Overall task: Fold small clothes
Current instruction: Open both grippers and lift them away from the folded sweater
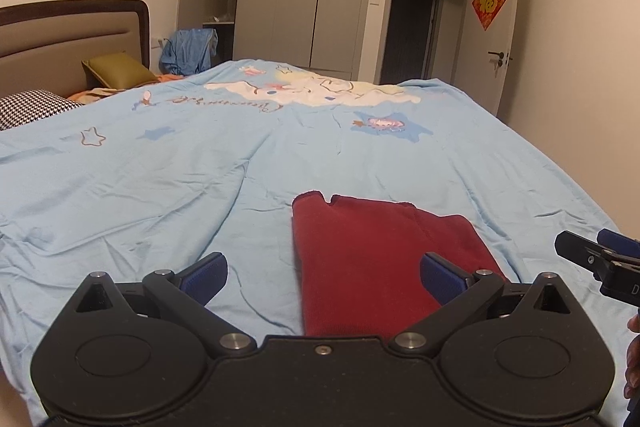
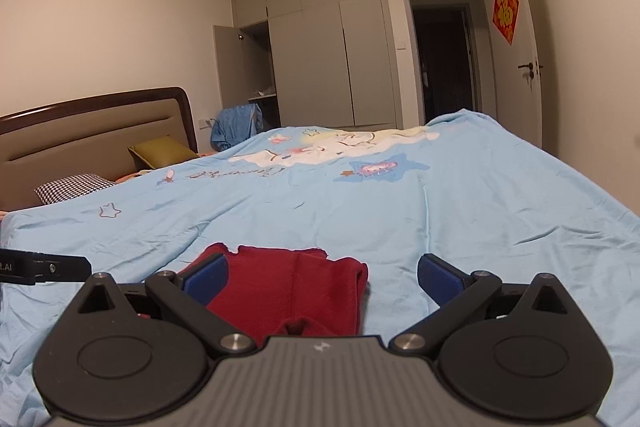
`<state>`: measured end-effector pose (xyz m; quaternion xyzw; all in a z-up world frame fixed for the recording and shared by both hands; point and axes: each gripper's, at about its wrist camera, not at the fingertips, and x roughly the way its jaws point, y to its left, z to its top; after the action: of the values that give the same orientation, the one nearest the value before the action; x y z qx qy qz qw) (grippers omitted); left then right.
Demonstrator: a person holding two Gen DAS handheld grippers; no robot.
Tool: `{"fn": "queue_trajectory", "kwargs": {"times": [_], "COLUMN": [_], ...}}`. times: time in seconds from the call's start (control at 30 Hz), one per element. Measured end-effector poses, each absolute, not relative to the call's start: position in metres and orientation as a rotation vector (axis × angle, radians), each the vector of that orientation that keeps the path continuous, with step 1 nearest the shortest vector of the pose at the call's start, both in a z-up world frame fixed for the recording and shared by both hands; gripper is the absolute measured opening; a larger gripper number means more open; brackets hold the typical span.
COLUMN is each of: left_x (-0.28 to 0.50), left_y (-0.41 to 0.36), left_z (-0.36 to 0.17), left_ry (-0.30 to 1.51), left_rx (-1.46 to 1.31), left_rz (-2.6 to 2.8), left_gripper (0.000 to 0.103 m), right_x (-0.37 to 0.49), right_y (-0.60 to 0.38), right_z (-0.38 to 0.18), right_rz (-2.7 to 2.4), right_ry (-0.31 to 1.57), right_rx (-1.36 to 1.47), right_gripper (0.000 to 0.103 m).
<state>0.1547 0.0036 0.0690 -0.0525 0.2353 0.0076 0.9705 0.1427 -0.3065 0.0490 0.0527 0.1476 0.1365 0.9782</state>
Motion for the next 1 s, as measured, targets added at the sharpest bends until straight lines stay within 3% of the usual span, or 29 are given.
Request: {"fn": "queue_trajectory", "kwargs": {"times": [0.53, 1.0], "left_x": [0.063, 0.053], "left_y": [-0.005, -0.001], "left_z": [0.04, 0.024], "left_ry": [0.434, 0.461], "left_rx": [-0.046, -0.055], "left_rz": [0.03, 0.037], "left_gripper": [0.102, 0.102], "right_x": [0.044, 0.027], "right_y": [-0.3, -0.304], "right_z": [0.035, 0.014], "right_rz": [0.263, 0.26], "right_ry": [0.251, 0.317], "right_rx": [0.032, 0.011], "right_gripper": [0.103, 0.103]}}
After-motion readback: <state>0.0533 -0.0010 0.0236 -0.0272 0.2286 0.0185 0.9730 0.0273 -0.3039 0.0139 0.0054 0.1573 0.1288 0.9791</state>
